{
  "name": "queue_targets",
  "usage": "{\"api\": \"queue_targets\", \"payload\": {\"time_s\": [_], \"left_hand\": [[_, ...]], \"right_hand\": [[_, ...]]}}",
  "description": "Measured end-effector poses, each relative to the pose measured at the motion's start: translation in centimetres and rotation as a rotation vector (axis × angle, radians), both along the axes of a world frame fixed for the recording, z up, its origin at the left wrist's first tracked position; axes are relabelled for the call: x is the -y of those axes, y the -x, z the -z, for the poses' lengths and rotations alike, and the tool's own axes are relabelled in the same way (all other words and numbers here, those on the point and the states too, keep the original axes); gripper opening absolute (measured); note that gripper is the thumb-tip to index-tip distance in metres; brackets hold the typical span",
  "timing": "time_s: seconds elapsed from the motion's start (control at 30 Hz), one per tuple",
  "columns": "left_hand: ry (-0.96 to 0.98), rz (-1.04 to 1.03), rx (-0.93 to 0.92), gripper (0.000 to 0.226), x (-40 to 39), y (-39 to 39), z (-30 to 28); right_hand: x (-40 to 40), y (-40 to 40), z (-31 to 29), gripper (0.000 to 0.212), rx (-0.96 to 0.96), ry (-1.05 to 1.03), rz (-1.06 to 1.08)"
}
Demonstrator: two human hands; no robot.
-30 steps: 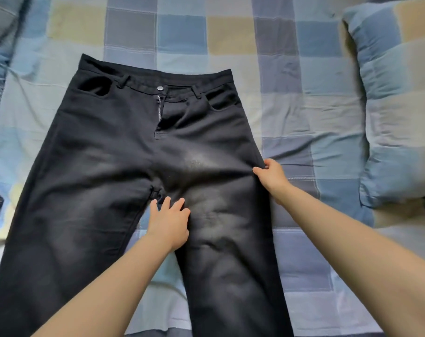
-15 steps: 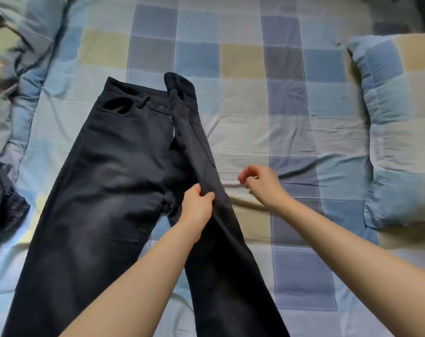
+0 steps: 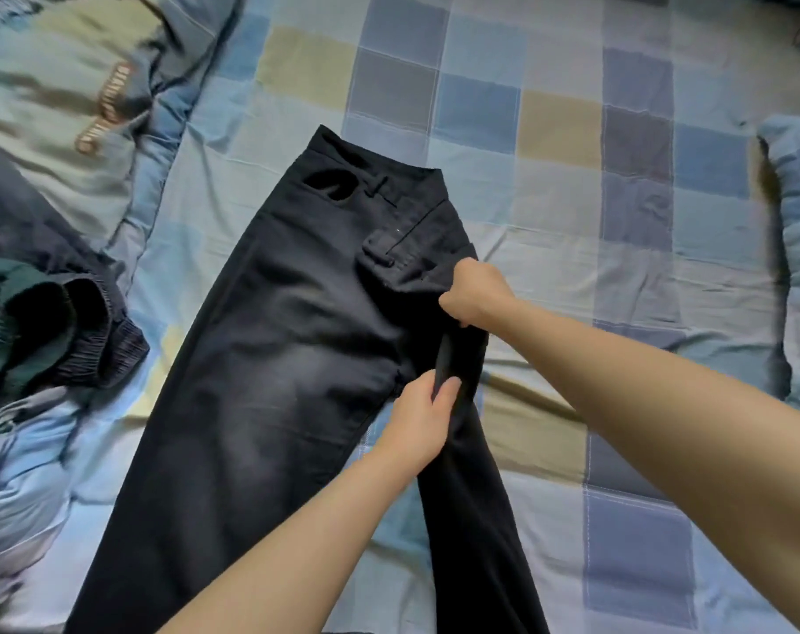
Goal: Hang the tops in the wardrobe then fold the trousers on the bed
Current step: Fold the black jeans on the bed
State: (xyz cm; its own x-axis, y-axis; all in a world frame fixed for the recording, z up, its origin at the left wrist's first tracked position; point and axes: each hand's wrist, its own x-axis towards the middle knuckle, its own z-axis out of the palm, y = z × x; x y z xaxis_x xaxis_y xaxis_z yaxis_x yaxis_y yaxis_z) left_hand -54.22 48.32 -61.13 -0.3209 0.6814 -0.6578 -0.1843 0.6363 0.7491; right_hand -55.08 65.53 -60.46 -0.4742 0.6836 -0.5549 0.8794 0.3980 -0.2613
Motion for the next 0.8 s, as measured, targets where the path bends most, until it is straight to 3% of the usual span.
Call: {"api": "queue_targets", "payload": {"time_s": [0.1,0.17,0.23,0.3,0.37,0.43,0.53,0.63,0.73,0.8], "left_hand": [[0.005,0.011,0.198,0.028,3.6,5.6,-1.7],[0.068,0.122,0.314,0.034,6.4,9.8,-3.2],[0.121,0.211,0.337,0.038,9.2,14.6,-4.2],[0.115,0.092,0.26,0.041,11.4,19.8,-4.1],[0.107,-0.215,0.116,0.034,13.1,24.7,-2.5],[0.132,-0.427,0.033,0.011,14.6,27.7,0.0],[0.335,-0.359,0.051,0.011,17.6,27.0,4.4],[0.385,-0.254,0.117,0.02,20.2,23.9,7.5],[0.353,-0.289,0.095,0.012,21.6,21.9,8.5],[0.335,-0.353,0.142,0.013,22.3,21.4,8.4]], "right_hand": [[1.9,2.3,-1.0,0.018,-0.306,0.081,0.237],[4.1,4.6,-1.9,0.018,-0.495,0.106,0.325],[5.9,7.8,-2.5,0.023,-0.623,0.117,0.351],[7.0,11.9,-2.5,0.022,-0.679,0.126,0.325],[7.6,16.4,-1.7,0.014,-0.641,0.173,0.27],[7.8,19.8,-0.2,0.025,-0.532,0.211,0.167],[7.2,20.6,2.8,0.025,-0.47,0.127,0.107],[5.0,18.5,5.4,0.028,-0.378,-0.085,0.182],[1.8,15.1,7.5,0.061,-0.142,-0.197,0.426],[0.7,13.4,8.6,0.093,-0.008,0.002,0.621]]}}
